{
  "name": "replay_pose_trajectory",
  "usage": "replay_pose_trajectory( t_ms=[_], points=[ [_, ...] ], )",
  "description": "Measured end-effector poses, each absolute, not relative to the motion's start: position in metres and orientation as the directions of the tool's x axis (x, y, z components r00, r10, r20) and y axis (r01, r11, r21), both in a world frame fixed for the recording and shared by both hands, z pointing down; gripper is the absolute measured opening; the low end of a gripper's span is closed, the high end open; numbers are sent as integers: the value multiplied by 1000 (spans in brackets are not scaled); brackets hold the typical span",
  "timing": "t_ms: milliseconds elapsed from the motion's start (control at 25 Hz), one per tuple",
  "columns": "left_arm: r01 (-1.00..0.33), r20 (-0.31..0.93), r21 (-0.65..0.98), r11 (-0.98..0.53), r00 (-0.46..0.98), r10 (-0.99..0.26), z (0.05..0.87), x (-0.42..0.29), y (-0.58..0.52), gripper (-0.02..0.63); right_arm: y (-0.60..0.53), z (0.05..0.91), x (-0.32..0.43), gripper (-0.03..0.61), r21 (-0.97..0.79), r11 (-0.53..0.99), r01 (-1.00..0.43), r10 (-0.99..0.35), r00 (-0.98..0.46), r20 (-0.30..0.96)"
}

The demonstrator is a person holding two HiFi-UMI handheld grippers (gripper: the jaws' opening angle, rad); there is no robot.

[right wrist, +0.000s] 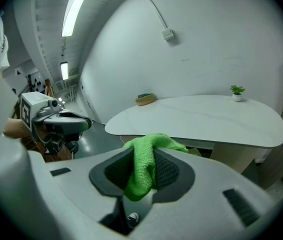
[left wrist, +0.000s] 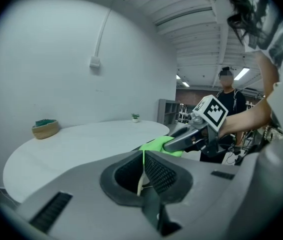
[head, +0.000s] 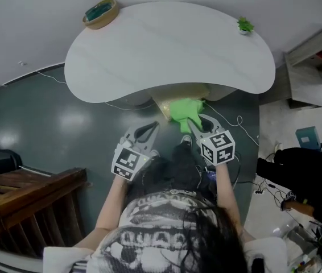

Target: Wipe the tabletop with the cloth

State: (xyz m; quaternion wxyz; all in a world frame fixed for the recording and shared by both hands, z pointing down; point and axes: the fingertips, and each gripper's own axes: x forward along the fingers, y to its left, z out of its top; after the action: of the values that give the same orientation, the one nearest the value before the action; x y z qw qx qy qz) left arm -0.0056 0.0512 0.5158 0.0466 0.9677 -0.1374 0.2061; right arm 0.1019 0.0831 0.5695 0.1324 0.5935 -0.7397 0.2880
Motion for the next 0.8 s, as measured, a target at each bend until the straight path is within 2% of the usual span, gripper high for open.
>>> replay_pose_trajectory(
  t_ms=[320,800],
  points=[
    [-309,383,25,-951,881,-276,511,-63,56,9,95,554,40,95,-260,135,-956,-826,-253,504],
    [-262,336,11,-965,910,-244,506,-93,81,9,125,554,-11,95,-251,130,-959,-834,-243,496]
  ],
)
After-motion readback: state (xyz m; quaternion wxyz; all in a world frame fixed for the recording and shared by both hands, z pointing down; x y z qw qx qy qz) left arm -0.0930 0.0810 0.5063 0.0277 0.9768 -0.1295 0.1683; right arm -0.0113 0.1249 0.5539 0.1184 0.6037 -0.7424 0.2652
